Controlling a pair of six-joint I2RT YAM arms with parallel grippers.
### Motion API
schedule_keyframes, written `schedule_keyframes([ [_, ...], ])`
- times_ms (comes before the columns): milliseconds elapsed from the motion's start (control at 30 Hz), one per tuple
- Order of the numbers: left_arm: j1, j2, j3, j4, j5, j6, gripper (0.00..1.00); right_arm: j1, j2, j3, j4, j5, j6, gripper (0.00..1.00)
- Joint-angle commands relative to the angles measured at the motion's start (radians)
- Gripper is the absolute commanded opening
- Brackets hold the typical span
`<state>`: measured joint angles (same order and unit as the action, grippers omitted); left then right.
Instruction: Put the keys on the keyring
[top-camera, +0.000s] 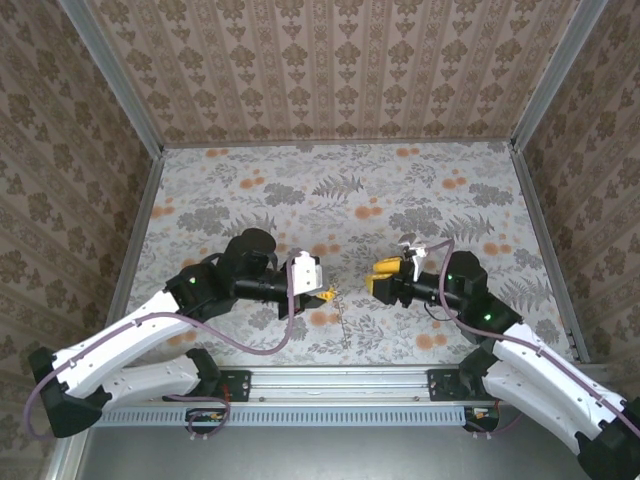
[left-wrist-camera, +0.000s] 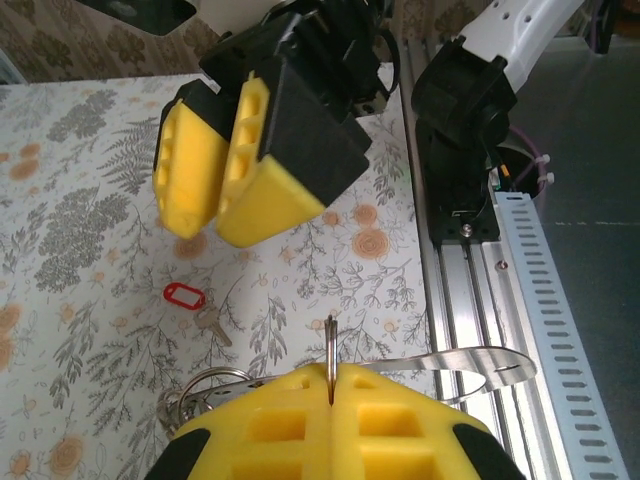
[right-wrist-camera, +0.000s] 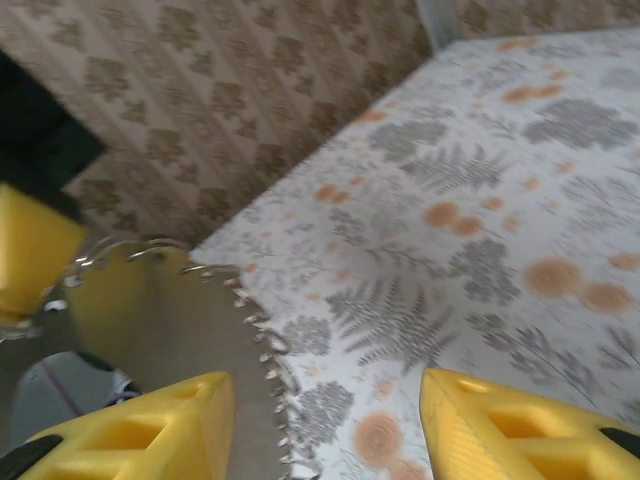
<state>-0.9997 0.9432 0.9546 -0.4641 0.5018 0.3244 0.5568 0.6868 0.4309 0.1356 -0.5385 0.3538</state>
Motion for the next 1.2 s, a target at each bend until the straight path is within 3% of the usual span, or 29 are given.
schedule_keyframes([
  [0,0.010,-0.023,0.005,0.014,0.036,-0.019,0.00,0.036,0.028,0.021,0.051,-0.118,-0.027,0.53],
  [233,0.045,-0.045,0.005,0.027,0.096,-0.048,0.00,0.107,0.063,0.085,0.066,-0.148,-0.019,0.48],
  [400,0.139,-0.076,-0.029,0.125,0.305,-0.136,0.00,0.129,0.063,0.119,0.071,-0.165,-0.013,0.46],
  [533,0.186,-0.086,-0.036,0.180,0.411,-0.193,0.00,0.143,0.061,0.132,0.093,-0.160,-0.012,0.45],
  [1167,0.233,-0.078,-0.040,0.263,0.549,-0.283,0.00,0.237,0.112,0.186,0.244,-0.149,-0.001,0.36],
])
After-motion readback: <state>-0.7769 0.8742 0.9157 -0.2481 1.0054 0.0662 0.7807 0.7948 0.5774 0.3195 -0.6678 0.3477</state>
